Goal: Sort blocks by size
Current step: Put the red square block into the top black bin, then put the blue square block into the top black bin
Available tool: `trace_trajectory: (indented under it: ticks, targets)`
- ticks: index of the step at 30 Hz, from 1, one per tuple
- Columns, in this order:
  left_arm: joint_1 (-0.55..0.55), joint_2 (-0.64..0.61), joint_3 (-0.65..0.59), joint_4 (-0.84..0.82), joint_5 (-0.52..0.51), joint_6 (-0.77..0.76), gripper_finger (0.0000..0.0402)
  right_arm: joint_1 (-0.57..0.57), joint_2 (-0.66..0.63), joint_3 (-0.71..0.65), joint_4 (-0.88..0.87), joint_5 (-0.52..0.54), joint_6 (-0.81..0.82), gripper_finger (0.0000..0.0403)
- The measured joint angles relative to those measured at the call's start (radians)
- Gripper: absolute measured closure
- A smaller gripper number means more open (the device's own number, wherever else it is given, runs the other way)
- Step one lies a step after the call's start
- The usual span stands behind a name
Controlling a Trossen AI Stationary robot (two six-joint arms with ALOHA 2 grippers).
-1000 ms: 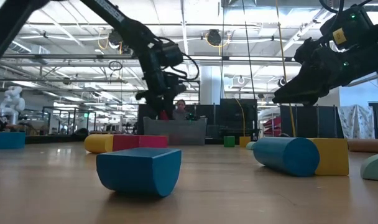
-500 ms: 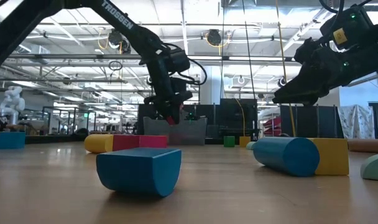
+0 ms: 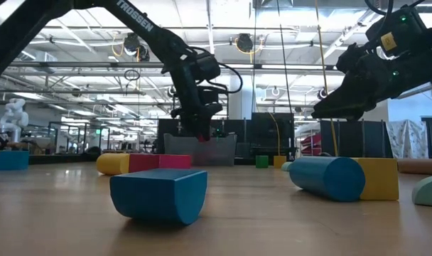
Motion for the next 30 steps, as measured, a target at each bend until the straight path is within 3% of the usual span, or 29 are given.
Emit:
trace_trajectory:
  ticks: [7, 19, 25, 30]
  targets:
    - [0.000, 0.000, 0.000, -0.014, -0.050, -0.013, 0.0157, 0.000, 0.000, 0.000, -0.007, 0.000, 0.004, 0.0227]
    - [-0.023, -0.103, 0.037, -0.314, -0.131, -0.036, 0.0153, 0.000, 0.000, 0.000, -0.008, 0.000, 0.007, 0.0227]
    - [-0.084, -0.199, 0.036, -0.525, -0.160, -0.088, 0.0153, 0.000, 0.000, 0.000, -0.021, 0.000, 0.007, 0.0227]
    - [-0.160, -0.285, -0.008, -0.599, -0.206, -0.143, 0.0153, 0.000, 0.000, 0.000, -0.030, 0.000, 0.007, 0.0227]
